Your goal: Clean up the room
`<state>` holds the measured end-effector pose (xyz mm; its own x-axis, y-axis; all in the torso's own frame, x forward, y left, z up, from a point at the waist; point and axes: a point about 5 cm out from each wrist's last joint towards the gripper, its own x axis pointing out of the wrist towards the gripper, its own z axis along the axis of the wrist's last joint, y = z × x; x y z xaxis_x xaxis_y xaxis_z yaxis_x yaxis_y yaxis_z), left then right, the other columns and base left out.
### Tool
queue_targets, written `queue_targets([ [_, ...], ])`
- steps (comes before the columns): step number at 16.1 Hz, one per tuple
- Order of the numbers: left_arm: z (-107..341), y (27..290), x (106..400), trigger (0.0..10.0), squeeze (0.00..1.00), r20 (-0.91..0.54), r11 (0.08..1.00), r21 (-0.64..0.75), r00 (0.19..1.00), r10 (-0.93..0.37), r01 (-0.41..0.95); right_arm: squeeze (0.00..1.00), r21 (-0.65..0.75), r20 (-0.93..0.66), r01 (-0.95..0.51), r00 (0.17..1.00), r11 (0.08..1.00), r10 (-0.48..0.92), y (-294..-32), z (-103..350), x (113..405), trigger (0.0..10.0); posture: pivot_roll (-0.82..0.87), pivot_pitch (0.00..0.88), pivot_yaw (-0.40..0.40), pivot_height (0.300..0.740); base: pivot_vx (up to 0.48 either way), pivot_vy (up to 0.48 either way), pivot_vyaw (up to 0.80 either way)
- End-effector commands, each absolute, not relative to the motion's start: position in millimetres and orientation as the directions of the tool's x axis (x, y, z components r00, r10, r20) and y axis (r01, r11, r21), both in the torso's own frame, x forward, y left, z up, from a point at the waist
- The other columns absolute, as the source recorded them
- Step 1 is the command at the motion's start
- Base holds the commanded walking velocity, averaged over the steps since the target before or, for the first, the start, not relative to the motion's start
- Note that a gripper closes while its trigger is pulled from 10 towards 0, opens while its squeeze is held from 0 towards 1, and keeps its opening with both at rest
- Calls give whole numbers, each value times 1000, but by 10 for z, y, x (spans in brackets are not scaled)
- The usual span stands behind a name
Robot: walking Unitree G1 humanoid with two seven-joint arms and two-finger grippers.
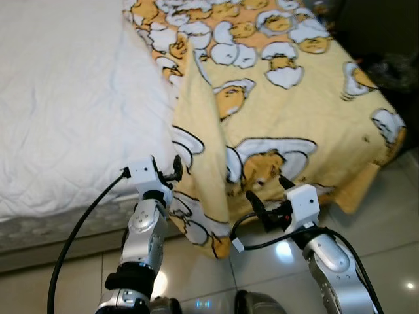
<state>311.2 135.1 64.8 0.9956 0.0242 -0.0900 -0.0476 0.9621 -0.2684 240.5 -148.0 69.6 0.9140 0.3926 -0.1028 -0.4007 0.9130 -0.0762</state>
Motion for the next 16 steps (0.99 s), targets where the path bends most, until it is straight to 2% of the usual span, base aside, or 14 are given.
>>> queue_targets([
  [1,624,1354,3109,10000,0,-110,960,-275,994,29,-58,0,-91,-132,-408,909,908,395,-1494,655,2388,10000,-211,133,17,731,0,439,0],
  [3,659,1322,3122,10000,0,-88,972,-234,996,-5,-16,0,-80,-147,-410,907,909,396,-1504,633,2387,10000,-211,133,14,731,0,480,-550],
  [5,689,1236,3159,10000,0,-84,986,-160,995,-54,40,0,-87,-153,-403,909,911,388,-1529,610,2384,10000,-211,133,13,731,0,0,-531],
  [8,648,1238,3248,10000,0,-144,995,-90,988,-61,49,0,-90,-148,-383,918,920,368,-1550,604,2391,10000,-213,141,11,731,0,0,-354],
  [13,715,1480,3497,10000,0,-227,996,-58,973,50,-65,0,-86,-160,-395,912,915,378,-1525,570,2360,10000,-228,157,17,731,0,0,0],
  [14,699,1539,3504,10000,0,-246,995,-57,967,71,-88,0,-86,-162,-398,910,913,381,-1518,569,2347,10000,-233,160,20,731,0,0,0],
  [16,502,1731,3378,10000,0,-323,993,54,939,117,-105,0,-84,-170,-389,913,917,372,-1554,556,2301,10000,-239,169,20,731,0,0,0],
])
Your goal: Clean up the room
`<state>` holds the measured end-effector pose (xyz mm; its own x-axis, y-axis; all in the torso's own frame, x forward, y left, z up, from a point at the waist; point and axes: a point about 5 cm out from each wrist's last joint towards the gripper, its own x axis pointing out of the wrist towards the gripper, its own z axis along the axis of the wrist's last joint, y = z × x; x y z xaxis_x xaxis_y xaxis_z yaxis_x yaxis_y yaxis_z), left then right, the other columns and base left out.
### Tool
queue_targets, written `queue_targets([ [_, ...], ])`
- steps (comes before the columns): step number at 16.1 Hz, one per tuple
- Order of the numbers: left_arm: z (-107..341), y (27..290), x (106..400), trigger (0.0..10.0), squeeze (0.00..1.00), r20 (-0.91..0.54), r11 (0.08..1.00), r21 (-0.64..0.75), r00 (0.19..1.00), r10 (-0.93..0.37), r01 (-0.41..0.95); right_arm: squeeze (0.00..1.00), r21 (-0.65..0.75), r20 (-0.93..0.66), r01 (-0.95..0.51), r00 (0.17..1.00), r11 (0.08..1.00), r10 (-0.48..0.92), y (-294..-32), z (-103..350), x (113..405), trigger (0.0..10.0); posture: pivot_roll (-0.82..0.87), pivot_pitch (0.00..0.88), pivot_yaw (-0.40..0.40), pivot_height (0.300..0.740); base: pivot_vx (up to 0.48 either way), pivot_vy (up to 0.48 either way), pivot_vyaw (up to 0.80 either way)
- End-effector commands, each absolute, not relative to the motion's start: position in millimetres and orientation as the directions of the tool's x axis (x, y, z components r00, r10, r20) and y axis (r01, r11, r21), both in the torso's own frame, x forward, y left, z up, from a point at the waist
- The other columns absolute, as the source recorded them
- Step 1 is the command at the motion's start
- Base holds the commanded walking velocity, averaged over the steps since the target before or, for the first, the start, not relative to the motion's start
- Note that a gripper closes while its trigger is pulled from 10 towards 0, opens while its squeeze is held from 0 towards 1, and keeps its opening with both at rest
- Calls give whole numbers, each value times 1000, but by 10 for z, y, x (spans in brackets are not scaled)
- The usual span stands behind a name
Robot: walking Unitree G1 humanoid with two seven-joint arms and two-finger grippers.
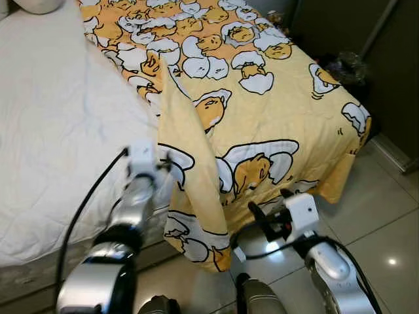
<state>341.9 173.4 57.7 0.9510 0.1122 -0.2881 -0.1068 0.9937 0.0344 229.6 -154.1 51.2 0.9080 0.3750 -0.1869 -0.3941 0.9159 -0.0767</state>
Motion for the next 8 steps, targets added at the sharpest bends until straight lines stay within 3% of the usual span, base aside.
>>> queue_targets([
  [1,477,1744,3358,10000,0,-329,993,59,937,118,-105,0,-83,-172,-389,913,918,371,-1557,554,2290,10000,-239,173,20,731,0,0,0],
  [5,292,1524,3149,10000,0,-302,993,-115,953,-24,-12,0,-76,-199,-408,900,910,387,-1570,515,2211,10000,-226,186,3,731,0,0,0],
  [8,290,1330,3066,10000,0,-245,989,-114,963,-116,91,0,-77,-207,-416,896,906,393,-1580,498,2218,10000,-220,187,-5,731,0,0,0],
])
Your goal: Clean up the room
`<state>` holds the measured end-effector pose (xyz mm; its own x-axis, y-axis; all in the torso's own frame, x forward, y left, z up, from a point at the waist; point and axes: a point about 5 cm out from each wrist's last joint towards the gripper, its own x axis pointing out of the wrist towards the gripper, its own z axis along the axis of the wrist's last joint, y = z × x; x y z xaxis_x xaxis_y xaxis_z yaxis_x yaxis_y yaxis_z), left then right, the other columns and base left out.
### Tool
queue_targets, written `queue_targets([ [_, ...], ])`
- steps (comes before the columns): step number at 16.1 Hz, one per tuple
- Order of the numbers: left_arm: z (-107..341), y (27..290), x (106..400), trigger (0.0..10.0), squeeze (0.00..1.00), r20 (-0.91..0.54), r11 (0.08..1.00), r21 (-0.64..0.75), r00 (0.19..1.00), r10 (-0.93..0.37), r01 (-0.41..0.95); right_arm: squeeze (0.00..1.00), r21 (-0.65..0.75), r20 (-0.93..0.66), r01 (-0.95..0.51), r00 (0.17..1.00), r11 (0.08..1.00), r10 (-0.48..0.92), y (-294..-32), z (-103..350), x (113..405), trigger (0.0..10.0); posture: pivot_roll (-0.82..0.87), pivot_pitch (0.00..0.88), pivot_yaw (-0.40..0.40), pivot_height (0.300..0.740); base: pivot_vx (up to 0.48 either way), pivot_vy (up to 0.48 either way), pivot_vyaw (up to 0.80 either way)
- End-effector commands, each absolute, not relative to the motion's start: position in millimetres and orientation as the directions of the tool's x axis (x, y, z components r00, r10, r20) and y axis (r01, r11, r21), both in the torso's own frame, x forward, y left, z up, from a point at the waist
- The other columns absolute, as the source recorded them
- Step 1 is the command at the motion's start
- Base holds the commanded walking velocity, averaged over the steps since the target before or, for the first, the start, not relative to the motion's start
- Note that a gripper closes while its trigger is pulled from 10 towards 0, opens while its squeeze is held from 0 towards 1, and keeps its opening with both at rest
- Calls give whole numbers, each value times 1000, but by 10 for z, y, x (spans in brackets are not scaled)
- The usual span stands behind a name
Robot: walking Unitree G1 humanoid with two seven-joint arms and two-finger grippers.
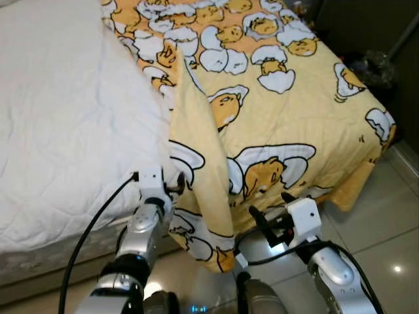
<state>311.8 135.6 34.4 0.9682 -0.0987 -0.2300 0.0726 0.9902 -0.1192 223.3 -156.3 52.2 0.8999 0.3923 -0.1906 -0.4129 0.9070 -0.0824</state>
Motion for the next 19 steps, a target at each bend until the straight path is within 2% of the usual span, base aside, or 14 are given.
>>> queue_targets([
  [1,265,1286,3042,10000,0,-250,988,-110,959,-132,107,0,-78,-209,-418,894,905,395,-1583,496,2218,10000,-221,187,-7,731,0,0,0],
  [5,179,1132,2979,10000,0,-284,982,-81,940,-188,172,0,-75,-227,-421,890,904,396,-1611,475,2198,10000,-236,186,-11,731,0,0,0],
  [8,223,1034,3039,10000,0,-282,977,-64,936,-212,202,0,-67,-275,-417,881,907,384,-1680,378,2117,10000,-239,180,-9,731,0,0,0],
  [14,258,1086,3121,10000,0,-296,979,-40,934,-202,199,0,-50,-303,-470,848,881,435,-1639,300,2035,10000,-242,182,-3,731,0,0,0],
  [19,217,1113,3076,10000,0,-292,968,-59,923,-250,243,0,-44,-329,-473,839,880,434,-1694,233,1976,10000,-249,176,-2,731,0,0,0],
])
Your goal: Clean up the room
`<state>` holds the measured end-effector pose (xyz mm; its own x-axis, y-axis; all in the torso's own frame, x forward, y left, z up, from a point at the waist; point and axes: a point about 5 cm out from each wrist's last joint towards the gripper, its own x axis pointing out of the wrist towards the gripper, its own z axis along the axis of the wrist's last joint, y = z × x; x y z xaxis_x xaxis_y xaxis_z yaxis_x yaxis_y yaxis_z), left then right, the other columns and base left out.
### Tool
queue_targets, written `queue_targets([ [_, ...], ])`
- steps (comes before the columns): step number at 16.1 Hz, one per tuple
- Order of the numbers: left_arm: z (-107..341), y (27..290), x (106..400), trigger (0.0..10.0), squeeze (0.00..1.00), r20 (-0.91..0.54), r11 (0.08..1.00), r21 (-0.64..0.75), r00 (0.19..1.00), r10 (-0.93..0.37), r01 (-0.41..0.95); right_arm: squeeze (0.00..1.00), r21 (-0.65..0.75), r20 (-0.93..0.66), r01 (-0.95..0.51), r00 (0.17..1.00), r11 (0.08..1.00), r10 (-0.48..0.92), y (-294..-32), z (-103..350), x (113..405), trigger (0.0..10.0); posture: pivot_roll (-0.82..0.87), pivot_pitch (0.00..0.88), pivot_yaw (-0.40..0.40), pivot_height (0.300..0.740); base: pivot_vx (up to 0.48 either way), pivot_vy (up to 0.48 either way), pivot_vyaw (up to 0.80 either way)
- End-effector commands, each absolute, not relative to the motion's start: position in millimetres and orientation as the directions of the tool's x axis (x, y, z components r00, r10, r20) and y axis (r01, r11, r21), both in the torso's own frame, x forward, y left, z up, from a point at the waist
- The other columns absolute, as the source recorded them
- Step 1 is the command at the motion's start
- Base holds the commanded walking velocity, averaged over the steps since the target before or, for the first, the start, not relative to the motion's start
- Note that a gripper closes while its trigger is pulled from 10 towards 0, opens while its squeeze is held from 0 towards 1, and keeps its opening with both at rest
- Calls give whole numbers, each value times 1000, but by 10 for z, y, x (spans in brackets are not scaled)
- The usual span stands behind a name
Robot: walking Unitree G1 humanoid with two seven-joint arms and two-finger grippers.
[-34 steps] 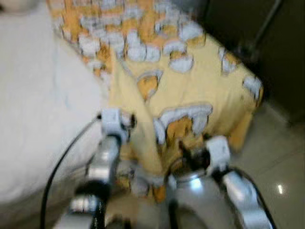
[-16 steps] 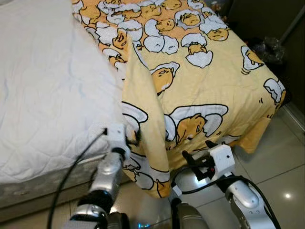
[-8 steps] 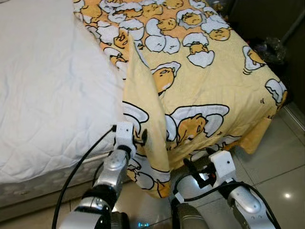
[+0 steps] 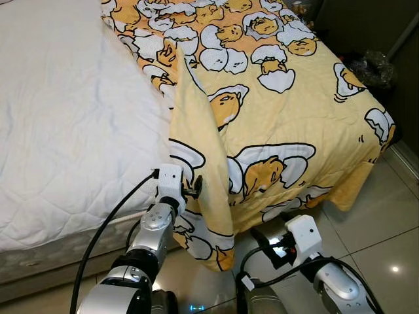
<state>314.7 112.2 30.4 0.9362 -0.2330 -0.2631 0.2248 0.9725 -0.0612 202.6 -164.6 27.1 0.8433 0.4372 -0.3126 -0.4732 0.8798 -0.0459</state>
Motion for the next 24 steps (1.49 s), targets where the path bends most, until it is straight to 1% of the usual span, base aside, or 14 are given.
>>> queue_targets([
  [1,189,1141,3051,10000,0,-301,966,-29,919,-253,256,0,-43,-332,-473,838,880,434,-1703,220,1973,10000,-249,174,-2,731,0,0,0],
  [3,152,1185,3009,10000,0,-307,961,4,915,-262,276,0,-44,-336,-473,836,880,433,-1725,197,1970,10000,-248,169,-2,731,0,0,0],
  [6,81,1183,2941,10000,0,-338,942,61,895,-292,331,0,-45,-339,-478,834,877,436,-1734,172,1966,10000,-244,162,-6,731,0,0,0],
  [8,47,1157,2927,10000,0,-364,940,58,884,-294,337,0,-36,-340,-489,826,872,449,-1727,145,1966,10000,-243,158,-12,731,0,0,0],
  [10,66,1072,2968,10000,0,-377,940,35,875,-302,339,0,-32,-348,-504,815,863,463,-1715,92,1970,10000,-246,162,-17,731,0,0,0],
  [12,98,1043,3009,10000,0,-377,941,34,876,-300,337,0,-32,-345,-507,814,861,467,-1713,97,1968,10000,-250,168,-18,731,0,0,0],
  [15,172,1091,3128,10000,0,-393,964,68,895,-210,256,0,-32,-338,-512,814,858,473,-1712,102,1947,10000,-264,181,-19,731,0,0,0],
  [17,213,1200,3202,10000,0,-412,976,121,904,-115,179,0,-31,-340,-513,812,858,474,-1717,103,1921,10000,-273,186,-20,731,0,0,0],
  [19,239,1288,3235,10000,0,-413,981,138,908,-67,136,0,-33,-341,-513,812,858,473,-1727,109,1893,10000,-281,189,-16,731,0,0,0],
  [20,239,1310,3236,10000,0,-414,983,129,908,-64,128,0,-34,-342,-512,813,859,471,-1739,114,1881,10000,-282,190,-15,731,0,0,0],
  [22,201,1271,3200,10000,0,-424,989,43,899,-108,138,0,-34,-344,-508,814,861,468,-1735,119,1849,10000,-282,195,-15,731,0,0,0],
  [23,194,1178,3185,10000,0,-418,985,-9,894,-159,171,0,-31,-345,-511,812,859,471,-1726,120,1839,10000,-281,199,-18,731,0,0,0],
  [24,187,1104,3172,10000,0,-420,978,-28,886,-198,205,0,-29,-346,-514,810,857,474,-1725,123,1835,10000,-280,200,-20,731,0,0,0],
])
